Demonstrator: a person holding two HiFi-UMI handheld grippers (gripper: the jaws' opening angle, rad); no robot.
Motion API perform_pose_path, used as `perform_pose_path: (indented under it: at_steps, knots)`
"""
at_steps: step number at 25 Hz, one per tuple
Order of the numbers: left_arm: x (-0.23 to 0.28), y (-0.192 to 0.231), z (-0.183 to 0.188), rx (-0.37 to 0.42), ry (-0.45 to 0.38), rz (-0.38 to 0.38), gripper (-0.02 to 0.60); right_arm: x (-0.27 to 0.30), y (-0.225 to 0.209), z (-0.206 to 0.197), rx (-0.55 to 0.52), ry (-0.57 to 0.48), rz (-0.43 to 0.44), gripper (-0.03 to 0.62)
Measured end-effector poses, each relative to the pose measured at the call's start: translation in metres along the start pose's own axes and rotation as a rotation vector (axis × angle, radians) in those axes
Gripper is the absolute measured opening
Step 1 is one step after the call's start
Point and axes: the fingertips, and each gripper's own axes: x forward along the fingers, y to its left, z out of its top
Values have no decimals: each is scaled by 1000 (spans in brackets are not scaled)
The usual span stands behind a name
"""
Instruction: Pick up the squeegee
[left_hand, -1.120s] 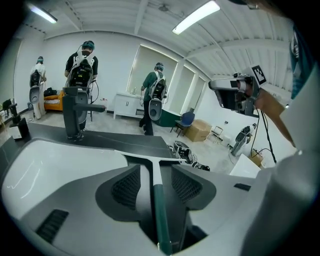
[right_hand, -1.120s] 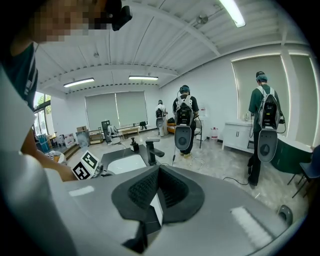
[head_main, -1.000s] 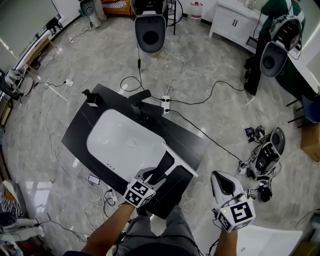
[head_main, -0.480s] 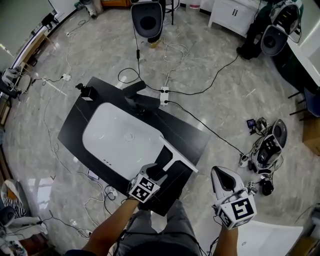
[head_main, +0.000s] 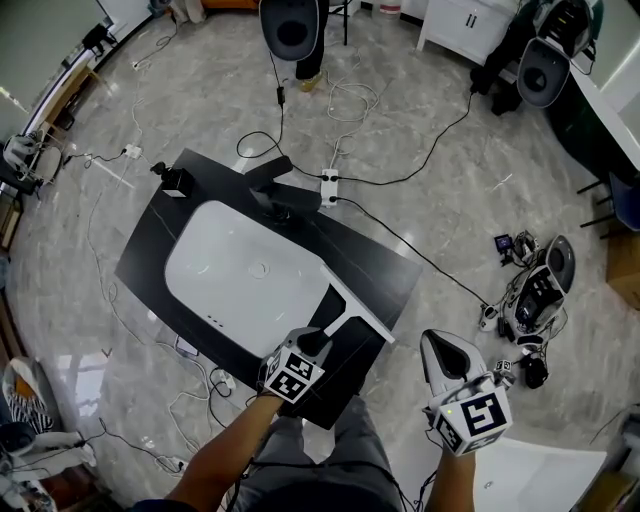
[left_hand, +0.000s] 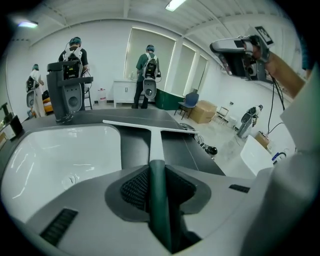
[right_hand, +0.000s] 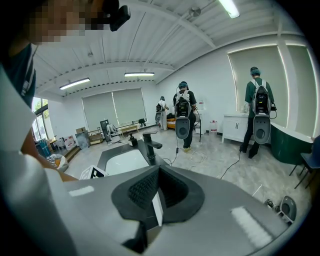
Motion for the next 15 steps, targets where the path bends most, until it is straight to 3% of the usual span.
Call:
perform_pose_path:
  at_steps: [5, 15]
  knots:
    - [-5, 0, 1, -3, 6, 9, 95, -4, 6, 6, -8, -5, 1, 9]
    - [-56, 9, 13, -20, -73, 47, 95, -20, 23, 26, -20, -33, -6, 9]
